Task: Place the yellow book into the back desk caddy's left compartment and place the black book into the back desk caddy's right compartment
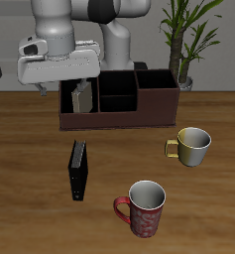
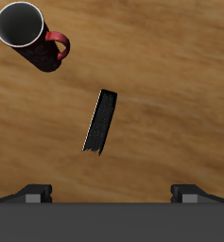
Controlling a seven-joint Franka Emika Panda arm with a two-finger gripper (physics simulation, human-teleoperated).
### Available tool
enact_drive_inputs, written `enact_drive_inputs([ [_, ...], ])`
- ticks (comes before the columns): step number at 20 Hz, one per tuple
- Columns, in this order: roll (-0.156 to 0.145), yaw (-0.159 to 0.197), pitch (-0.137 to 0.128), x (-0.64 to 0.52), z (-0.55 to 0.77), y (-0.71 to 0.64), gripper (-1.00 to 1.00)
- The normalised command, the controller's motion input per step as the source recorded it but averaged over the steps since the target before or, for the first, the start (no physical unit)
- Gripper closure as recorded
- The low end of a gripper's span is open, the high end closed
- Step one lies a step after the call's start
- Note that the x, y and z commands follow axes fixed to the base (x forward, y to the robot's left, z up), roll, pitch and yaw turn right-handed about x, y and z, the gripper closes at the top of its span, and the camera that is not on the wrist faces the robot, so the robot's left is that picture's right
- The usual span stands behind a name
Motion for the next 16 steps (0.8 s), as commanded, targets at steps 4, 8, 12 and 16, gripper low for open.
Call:
enact_drive_inputs([
  [4, 0.096, 0.025, 0.026, 0.19, -0.08, 0.01, -1.00],
  [8, -0.023, -0.026, -0.040, 0.23, -0.03, -0.10, -1.00],
  [12, -0.036, -0.033, -0.033, 0.29, -0.15, -0.03, -1.00],
  [16, 0.013, -0.025, 0.010, 0.18, -0.30, 0.06, -1.00],
])
